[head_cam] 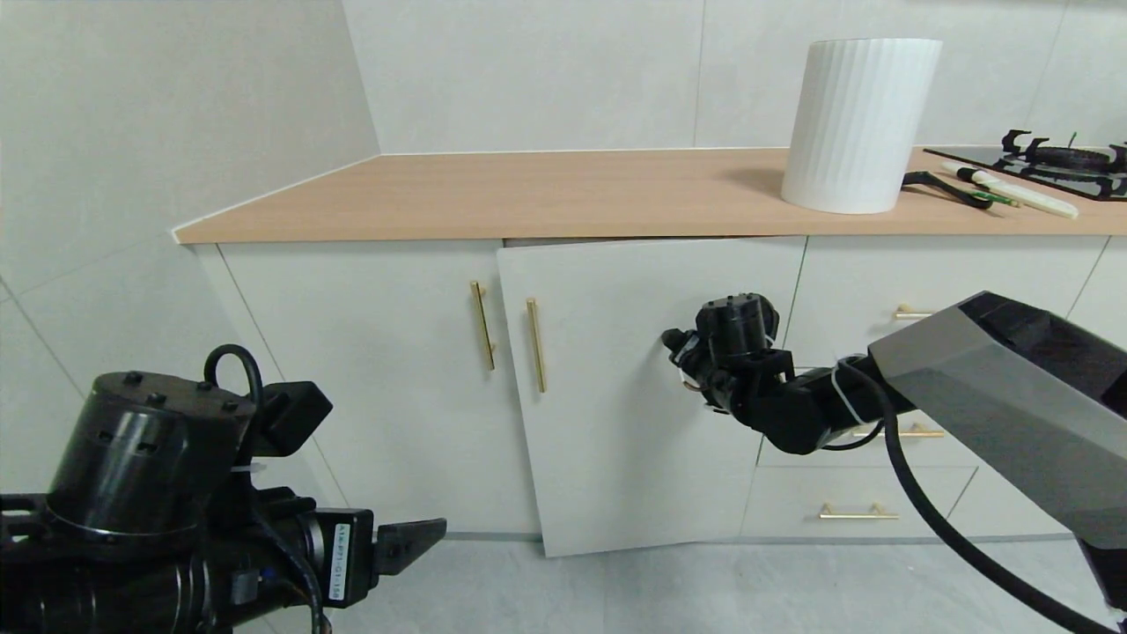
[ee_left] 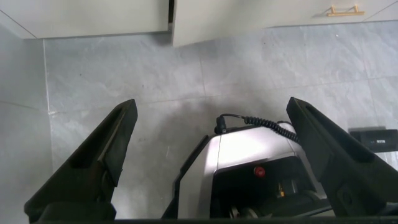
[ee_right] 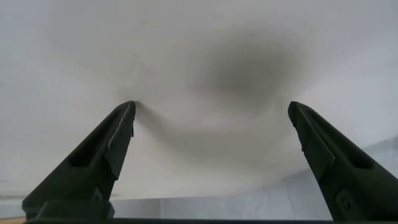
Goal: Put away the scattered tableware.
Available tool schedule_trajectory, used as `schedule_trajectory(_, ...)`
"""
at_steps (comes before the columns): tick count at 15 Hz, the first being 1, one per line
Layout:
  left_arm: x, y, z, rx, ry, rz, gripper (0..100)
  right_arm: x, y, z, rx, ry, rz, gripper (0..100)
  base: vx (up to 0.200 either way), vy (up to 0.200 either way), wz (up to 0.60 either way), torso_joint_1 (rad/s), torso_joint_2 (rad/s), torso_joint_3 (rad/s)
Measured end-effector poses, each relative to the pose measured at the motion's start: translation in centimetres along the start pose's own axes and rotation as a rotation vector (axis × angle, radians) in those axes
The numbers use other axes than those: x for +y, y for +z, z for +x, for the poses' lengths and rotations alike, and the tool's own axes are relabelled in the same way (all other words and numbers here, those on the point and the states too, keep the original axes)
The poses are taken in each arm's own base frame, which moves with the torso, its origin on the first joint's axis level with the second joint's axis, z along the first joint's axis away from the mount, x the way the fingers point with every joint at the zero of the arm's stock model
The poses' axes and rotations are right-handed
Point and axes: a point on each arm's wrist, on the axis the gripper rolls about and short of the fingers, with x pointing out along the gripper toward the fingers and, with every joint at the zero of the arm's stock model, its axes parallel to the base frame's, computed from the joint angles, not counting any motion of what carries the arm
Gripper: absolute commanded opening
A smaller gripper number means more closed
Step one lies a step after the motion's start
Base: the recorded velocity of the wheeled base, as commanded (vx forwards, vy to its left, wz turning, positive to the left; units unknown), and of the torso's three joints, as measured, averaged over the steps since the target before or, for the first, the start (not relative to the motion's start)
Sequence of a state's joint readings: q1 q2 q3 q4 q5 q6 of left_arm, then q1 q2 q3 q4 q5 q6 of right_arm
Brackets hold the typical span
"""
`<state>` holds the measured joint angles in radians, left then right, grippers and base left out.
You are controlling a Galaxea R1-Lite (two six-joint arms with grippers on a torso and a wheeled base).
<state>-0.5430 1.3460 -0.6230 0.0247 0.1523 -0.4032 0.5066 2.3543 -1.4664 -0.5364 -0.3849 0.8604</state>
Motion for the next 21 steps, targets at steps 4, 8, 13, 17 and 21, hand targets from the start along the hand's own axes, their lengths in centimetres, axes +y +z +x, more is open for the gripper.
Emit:
schedule_trajectory(4,0.0,0.0,0.0,0.001,0.001,0.0,100,-0.4,-0.2,1.1,-0.033,-0.028,0.003,100,0.0,0.0,0.0,0.0,0.0,0.0)
schedule_trajectory(8,0.0,0.0,0.0,0.001,0.001,0.0,100,-0.8,0.0,2.2,-0.078,-0.057,0.01,100,0.0,0.0,0.0,0.0,0.0,0.0)
schedule_trajectory(13,0.0,0.0,0.0,0.001,0.001,0.0,100,-1.2,0.0,2.0,-0.055,-0.055,0.006,100,0.0,0.0,0.0,0.0,0.0,0.0)
schedule_trajectory(17,0.0,0.0,0.0,-0.001,0.001,0.0,100,-2.3,-0.3,-3.5,0.299,0.121,-0.022,100,0.0,0.0,0.0,0.0,0.0,0.0)
schedule_trajectory(21,0.0,0.1,-0.2,-0.008,-0.002,-0.001,100,-2.7,2.4,-10.2,0.467,0.334,-0.101,100,0.0,0.0,0.0,0.0,0.0,0.0)
